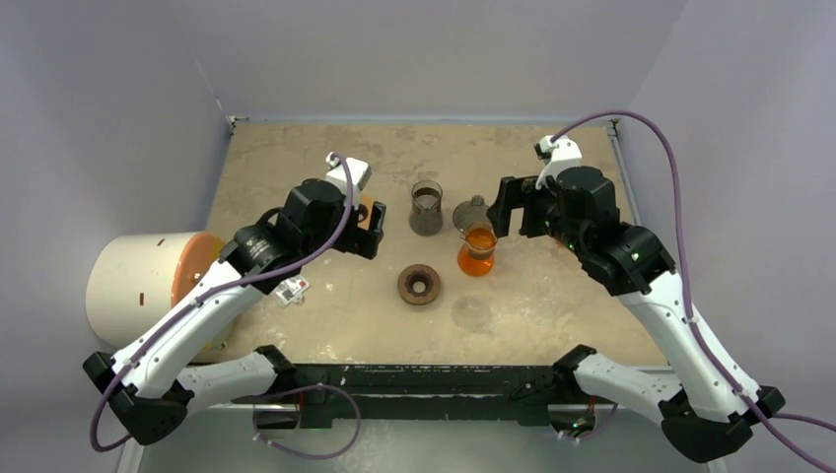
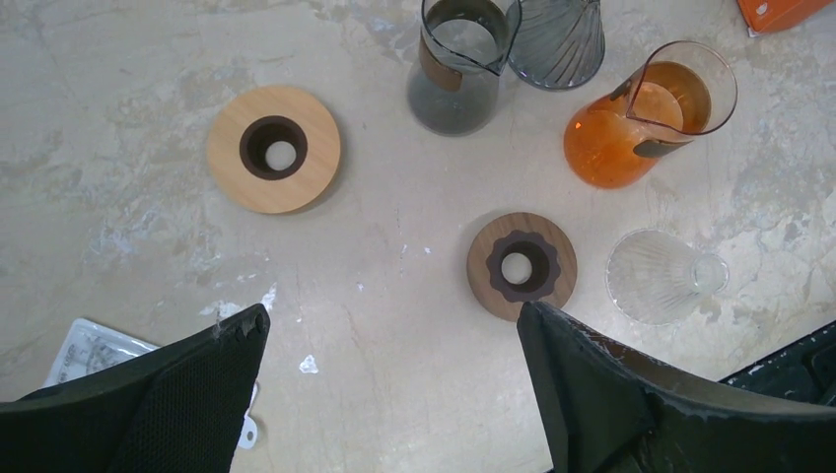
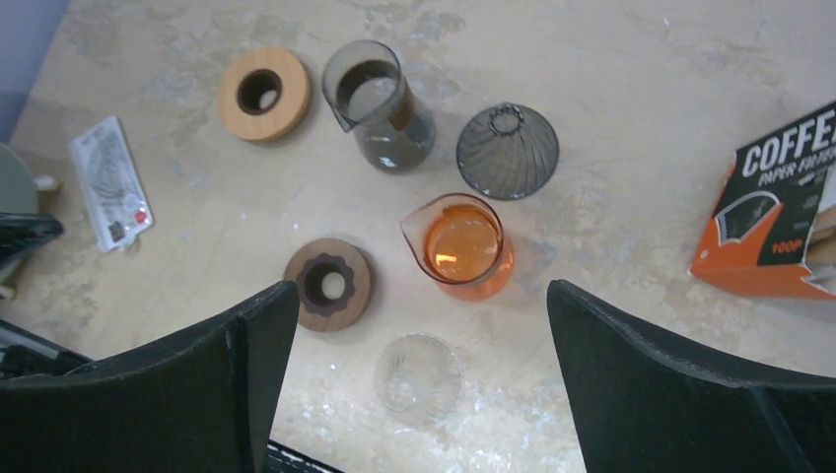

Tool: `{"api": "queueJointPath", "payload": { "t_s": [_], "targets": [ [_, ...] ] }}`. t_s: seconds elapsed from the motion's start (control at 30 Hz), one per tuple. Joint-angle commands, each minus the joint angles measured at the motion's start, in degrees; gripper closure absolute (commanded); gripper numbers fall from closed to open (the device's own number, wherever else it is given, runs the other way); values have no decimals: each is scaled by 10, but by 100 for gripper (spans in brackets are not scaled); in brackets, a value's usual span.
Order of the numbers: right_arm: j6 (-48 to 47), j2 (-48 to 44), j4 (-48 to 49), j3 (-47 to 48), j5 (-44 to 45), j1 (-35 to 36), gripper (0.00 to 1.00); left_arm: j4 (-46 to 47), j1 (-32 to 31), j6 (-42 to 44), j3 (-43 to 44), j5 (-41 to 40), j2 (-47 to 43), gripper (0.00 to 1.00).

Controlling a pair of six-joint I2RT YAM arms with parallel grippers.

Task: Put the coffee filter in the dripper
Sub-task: Pick up the coffee dripper from the center of the board.

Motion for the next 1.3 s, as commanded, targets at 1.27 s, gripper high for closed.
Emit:
{"api": "queueJointPath", "payload": {
  "t_s": [1.27],
  "targets": [
    [67, 58, -110, -131, -45, 62, 14, 3, 1, 10, -21, -25, 9, 1]
  ]
}}
